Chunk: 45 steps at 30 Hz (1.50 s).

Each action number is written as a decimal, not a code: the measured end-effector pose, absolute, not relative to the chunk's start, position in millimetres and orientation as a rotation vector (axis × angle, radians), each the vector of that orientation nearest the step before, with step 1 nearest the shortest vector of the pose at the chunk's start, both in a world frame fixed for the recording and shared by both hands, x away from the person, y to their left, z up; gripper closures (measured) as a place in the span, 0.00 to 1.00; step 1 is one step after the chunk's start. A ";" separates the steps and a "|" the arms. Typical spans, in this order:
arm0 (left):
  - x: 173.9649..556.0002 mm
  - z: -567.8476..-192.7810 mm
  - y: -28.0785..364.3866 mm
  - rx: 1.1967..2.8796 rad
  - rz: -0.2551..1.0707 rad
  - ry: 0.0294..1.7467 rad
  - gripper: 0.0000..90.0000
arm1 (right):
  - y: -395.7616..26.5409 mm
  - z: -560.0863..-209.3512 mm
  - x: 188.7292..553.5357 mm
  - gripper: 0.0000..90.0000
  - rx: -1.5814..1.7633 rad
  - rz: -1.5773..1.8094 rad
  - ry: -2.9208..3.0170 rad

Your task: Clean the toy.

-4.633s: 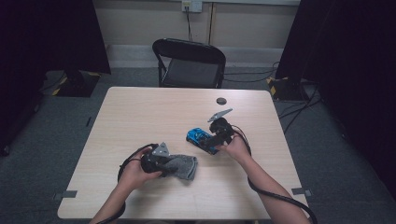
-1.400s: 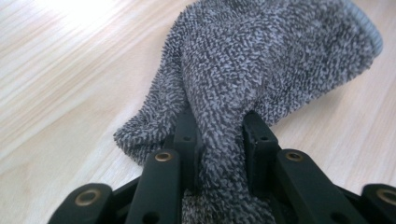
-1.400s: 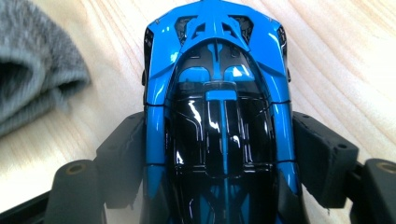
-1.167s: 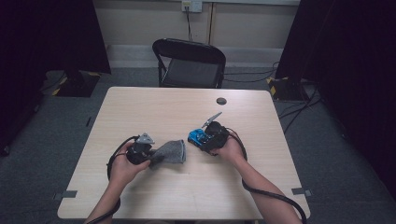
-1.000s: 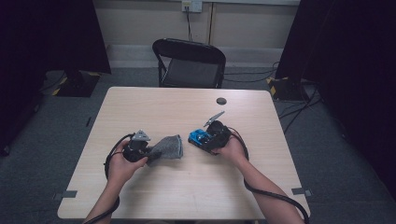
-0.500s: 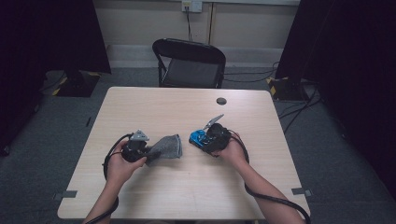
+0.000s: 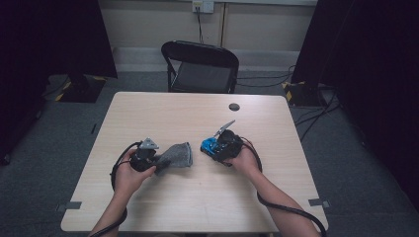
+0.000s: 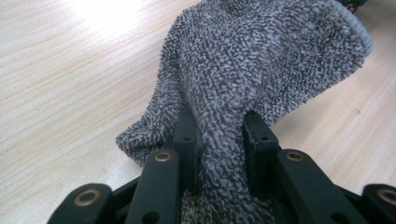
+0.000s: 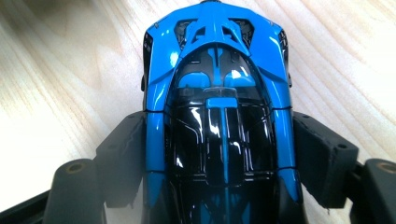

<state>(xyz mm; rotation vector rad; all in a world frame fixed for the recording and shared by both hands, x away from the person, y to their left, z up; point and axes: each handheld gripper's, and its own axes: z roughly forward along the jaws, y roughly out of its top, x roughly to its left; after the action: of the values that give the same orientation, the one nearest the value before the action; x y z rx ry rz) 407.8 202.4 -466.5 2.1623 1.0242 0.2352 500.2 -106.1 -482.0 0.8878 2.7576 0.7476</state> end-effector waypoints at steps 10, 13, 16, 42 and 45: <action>409.0 -469.4 196.8 2.165 0.241 1.012 0.78 | -110.1 -473.3 498.0 0.32 0.859 0.743 2.774; 408.9 -469.8 196.4 2.174 0.236 1.004 0.78 | -113.6 -477.2 498.2 0.32 0.868 0.764 2.785; 408.7 -470.5 196.1 2.171 0.248 1.007 0.78 | -116.6 -476.9 497.3 0.32 0.875 0.777 2.783; 463.7 -456.9 154.6 2.116 0.321 1.194 0.78 | -87.7 -444.5 456.2 0.32 0.567 0.898 2.860; 460.6 -460.4 144.4 2.175 0.307 1.124 0.79 | -87.3 -445.2 457.3 0.32 0.587 0.901 2.850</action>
<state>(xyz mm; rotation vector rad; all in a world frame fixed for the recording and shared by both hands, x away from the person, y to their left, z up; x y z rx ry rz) 460.6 144.4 -460.4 2.1755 1.1240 0.3072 457.3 -87.3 -445.2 0.5869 2.8501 0.9007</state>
